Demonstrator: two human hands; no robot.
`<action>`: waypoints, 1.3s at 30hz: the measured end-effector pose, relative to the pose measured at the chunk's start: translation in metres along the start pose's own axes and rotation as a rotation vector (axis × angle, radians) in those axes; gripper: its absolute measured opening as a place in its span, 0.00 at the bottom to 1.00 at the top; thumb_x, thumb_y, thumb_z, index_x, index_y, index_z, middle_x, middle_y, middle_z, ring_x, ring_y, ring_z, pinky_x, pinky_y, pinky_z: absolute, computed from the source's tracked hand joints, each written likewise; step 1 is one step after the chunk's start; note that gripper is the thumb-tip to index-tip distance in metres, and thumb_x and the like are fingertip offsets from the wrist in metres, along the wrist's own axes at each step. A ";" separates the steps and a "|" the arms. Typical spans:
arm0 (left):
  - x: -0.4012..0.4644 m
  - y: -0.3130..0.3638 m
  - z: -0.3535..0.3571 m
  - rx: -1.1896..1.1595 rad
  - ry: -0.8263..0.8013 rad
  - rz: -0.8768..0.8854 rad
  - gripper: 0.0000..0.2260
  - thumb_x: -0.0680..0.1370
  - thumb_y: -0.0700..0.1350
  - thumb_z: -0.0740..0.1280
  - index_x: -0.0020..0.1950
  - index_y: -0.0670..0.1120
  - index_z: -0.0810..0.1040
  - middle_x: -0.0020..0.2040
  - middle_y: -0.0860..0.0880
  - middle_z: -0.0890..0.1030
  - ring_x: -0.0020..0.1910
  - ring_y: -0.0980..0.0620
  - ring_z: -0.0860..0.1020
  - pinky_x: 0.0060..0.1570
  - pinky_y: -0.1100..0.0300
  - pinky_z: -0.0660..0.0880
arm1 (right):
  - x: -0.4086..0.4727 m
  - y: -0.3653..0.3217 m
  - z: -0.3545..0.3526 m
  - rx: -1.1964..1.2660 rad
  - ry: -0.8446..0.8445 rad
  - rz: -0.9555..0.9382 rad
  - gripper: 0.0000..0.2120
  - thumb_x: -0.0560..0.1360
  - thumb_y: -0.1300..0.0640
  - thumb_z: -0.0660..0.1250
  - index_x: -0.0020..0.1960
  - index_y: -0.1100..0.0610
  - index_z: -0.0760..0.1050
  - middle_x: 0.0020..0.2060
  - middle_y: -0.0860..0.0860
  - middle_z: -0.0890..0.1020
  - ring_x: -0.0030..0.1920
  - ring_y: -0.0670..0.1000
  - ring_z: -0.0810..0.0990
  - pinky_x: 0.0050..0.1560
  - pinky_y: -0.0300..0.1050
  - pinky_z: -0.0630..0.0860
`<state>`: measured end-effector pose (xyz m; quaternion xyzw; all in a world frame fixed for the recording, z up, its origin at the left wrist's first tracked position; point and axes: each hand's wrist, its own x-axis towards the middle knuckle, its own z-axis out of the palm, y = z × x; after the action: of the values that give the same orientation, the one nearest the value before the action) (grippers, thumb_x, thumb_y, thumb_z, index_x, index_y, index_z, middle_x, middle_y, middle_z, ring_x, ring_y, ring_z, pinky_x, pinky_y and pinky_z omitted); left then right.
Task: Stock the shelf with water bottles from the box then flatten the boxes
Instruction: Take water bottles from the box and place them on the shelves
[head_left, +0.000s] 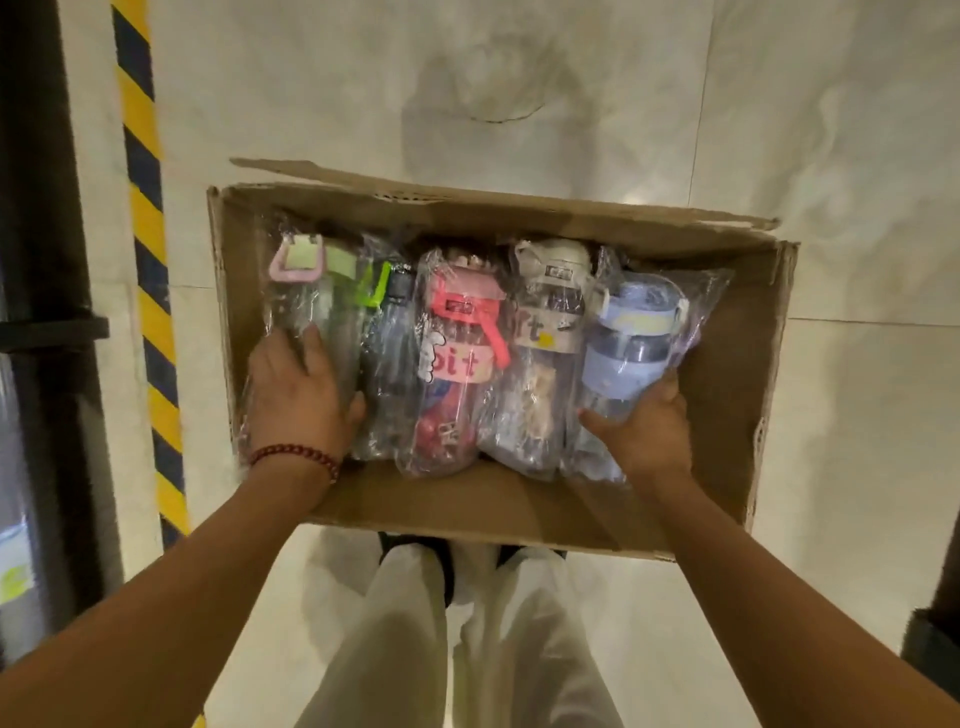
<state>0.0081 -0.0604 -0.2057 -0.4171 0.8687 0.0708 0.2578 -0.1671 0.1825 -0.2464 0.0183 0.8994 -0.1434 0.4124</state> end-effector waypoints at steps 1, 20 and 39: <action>-0.003 0.000 0.005 -0.007 0.048 0.014 0.35 0.67 0.46 0.75 0.68 0.33 0.65 0.62 0.29 0.67 0.61 0.31 0.66 0.59 0.39 0.68 | 0.002 -0.002 0.003 0.055 0.027 0.024 0.48 0.64 0.44 0.77 0.73 0.62 0.56 0.66 0.60 0.70 0.65 0.61 0.71 0.63 0.57 0.71; 0.051 0.006 -0.003 0.079 -0.289 -0.334 0.38 0.68 0.68 0.67 0.61 0.37 0.69 0.56 0.37 0.73 0.56 0.42 0.69 0.57 0.51 0.66 | 0.008 -0.025 0.015 0.242 0.281 0.170 0.42 0.62 0.51 0.79 0.67 0.63 0.62 0.61 0.60 0.70 0.62 0.61 0.70 0.60 0.53 0.68; 0.040 0.008 0.007 -0.596 -0.309 -0.645 0.46 0.58 0.62 0.77 0.67 0.38 0.65 0.63 0.36 0.71 0.60 0.37 0.73 0.57 0.46 0.74 | 0.013 -0.012 0.021 0.326 0.313 0.122 0.40 0.59 0.51 0.79 0.64 0.61 0.64 0.57 0.57 0.74 0.57 0.58 0.74 0.58 0.58 0.74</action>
<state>-0.0160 -0.0810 -0.2326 -0.7062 0.5880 0.2947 0.2621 -0.1618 0.1638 -0.2659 0.1611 0.9145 -0.2572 0.2675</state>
